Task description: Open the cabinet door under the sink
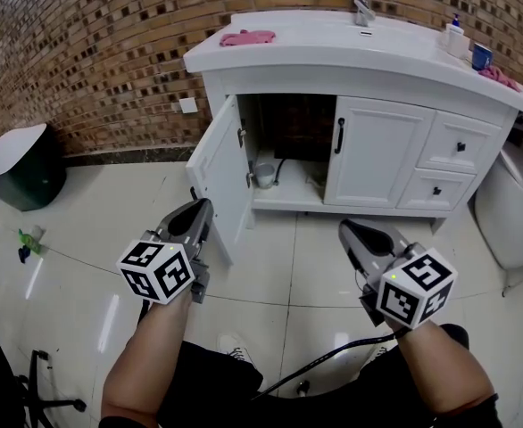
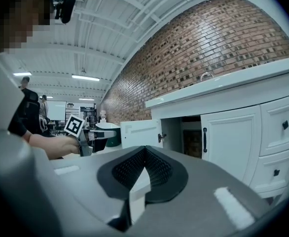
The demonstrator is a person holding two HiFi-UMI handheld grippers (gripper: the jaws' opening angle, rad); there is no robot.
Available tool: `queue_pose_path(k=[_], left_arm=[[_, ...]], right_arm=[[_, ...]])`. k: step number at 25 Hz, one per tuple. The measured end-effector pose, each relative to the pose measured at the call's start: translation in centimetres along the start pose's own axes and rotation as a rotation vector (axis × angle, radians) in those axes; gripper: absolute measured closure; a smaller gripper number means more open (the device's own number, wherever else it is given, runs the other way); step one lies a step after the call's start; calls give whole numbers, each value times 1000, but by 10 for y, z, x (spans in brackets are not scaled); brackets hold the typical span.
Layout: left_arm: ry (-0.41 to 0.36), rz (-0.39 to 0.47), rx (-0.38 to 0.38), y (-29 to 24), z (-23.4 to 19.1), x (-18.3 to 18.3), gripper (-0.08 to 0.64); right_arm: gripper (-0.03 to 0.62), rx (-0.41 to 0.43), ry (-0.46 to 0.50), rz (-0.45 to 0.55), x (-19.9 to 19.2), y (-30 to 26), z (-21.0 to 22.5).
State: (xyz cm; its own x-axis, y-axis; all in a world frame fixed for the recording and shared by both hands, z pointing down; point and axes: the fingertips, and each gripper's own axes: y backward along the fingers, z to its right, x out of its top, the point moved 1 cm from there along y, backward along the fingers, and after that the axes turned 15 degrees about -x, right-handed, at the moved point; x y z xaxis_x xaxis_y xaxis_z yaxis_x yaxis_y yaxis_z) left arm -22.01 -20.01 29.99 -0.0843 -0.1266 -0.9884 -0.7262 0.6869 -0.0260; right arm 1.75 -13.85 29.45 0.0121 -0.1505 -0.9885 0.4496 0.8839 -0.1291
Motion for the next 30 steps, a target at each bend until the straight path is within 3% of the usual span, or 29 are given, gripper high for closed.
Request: queue_pose_path(k=[6, 9, 14, 23, 30], left_arm=[[-32, -31, -134, -24, 59, -19, 555], [5, -53, -216, -32, 86, -32, 555], [-32, -128, -318, -56, 120, -57, 555], [-38, -129, -371, -71, 146, -55, 555], [-25, -125, -366, -71, 145, -55, 555]], right_arm=[[584, -8, -73, -41, -13, 21, 1], [584, -37, -70, -57, -18, 35, 12], [584, -102, -55, -73, -27, 54, 33], [586, -141, -59, -79, -30, 67, 39], [586, -163, -44, -87, -34, 66, 42]])
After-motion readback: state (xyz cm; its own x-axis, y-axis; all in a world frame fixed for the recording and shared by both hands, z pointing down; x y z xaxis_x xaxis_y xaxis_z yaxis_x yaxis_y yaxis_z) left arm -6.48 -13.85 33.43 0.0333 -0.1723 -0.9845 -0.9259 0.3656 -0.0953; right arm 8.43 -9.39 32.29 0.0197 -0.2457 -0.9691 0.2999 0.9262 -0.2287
